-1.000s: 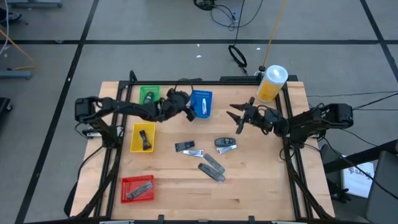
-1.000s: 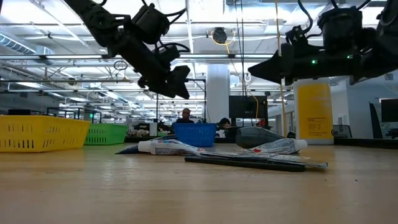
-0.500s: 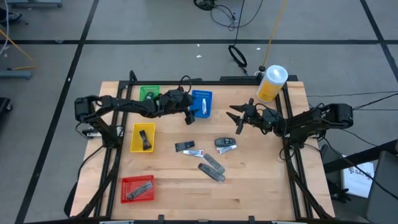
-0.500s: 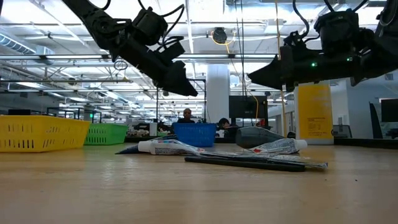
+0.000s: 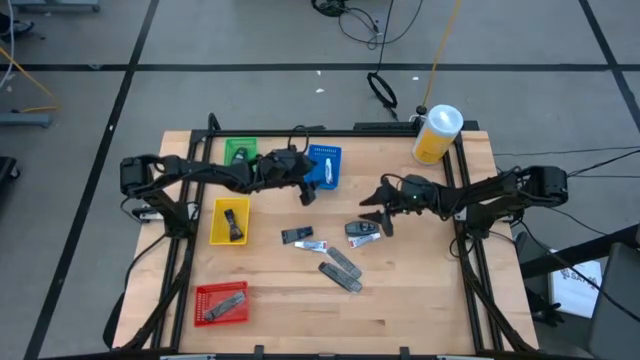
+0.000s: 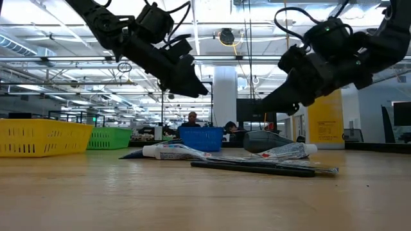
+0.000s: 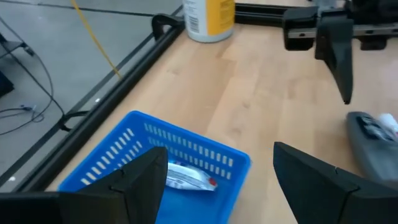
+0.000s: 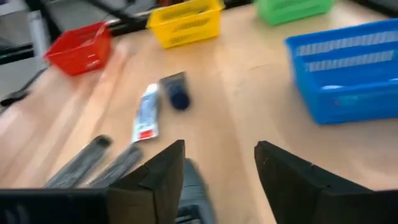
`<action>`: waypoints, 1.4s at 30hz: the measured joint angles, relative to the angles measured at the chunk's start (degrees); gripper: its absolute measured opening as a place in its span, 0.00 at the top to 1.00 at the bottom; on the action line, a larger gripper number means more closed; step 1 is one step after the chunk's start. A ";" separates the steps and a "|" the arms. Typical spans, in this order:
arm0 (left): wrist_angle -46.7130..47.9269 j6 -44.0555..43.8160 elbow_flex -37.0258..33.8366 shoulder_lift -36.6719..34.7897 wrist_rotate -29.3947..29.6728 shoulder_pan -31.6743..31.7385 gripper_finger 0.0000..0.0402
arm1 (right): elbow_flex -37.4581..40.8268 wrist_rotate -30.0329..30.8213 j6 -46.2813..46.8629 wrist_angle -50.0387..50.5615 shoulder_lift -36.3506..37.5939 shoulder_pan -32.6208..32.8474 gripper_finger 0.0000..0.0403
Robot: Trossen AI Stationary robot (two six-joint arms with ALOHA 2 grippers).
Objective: Pick & Place Travel size toiletries
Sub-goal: Put the white toothpaste in the blue basket
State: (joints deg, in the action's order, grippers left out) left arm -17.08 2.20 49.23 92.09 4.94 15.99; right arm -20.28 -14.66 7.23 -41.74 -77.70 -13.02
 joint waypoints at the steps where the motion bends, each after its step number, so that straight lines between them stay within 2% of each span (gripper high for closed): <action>1: 0.14 0.08 0.00 0.00 0.01 -0.43 0.30 | -0.28 -1.00 -0.22 0.76 0.01 0.00 0.49; 6: 0.21 -0.59 0.00 0.00 0.71 -2.34 0.30 | -0.70 -5.09 -0.86 5.32 0.01 0.00 0.37; 10: 0.20 -2.43 0.00 0.00 3.77 -3.78 0.30 | -0.72 -5.21 -2.89 10.95 0.01 0.04 0.29; 14: 0.21 -3.06 0.00 0.00 5.63 -4.96 0.30 | -0.63 -5.03 -6.80 15.32 0.02 1.25 0.25; 19: 0.45 -3.38 0.00 0.00 5.64 -5.75 0.30 | 0.51 -4.56 -12.22 15.69 0.02 6.13 0.24; 24: 0.96 -3.87 0.00 0.02 5.67 -6.00 0.30 | 0.60 0.92 -10.91 20.45 0.03 11.70 0.26; 30: 0.96 -3.85 0.00 0.04 5.67 -6.01 0.30 | 0.58 3.13 -5.11 24.46 0.07 15.96 0.27; 36: 1.71 -3.39 0.00 0.04 5.67 -6.01 0.30 | 0.40 9.75 0.78 28.60 0.18 21.36 0.28; 42: 1.99 -2.92 0.00 0.04 5.68 -6.38 0.30 | 0.53 17.11 5.13 26.56 0.07 28.38 0.28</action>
State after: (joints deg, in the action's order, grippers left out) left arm -15.09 -0.72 49.23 92.14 10.61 9.61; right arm -19.75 2.45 12.36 -15.18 -77.63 15.37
